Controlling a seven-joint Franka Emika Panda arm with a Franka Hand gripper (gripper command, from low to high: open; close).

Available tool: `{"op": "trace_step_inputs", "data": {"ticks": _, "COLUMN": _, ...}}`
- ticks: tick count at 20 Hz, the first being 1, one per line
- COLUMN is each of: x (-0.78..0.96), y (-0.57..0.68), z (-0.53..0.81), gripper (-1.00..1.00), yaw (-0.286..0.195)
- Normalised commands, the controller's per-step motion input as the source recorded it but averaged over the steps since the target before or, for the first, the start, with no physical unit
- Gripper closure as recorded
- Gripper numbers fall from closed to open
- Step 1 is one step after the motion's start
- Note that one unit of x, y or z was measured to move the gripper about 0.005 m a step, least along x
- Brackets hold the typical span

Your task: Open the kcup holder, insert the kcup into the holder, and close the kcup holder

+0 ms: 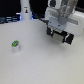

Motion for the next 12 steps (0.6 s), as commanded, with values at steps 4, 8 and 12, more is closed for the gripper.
{"op": "trace_step_inputs", "data": {"ticks": 4, "x": 0.90, "y": -0.33, "z": 0.24, "gripper": 1.00, "yaw": -0.093}}
{"op": "trace_step_inputs", "data": {"ticks": 8, "x": 0.90, "y": -0.33, "z": 0.23, "gripper": 1.00, "yaw": -0.097}}
{"op": "trace_step_inputs", "data": {"ticks": 12, "x": 0.61, "y": -0.17, "z": 0.21, "gripper": -1.00, "yaw": -0.085}}
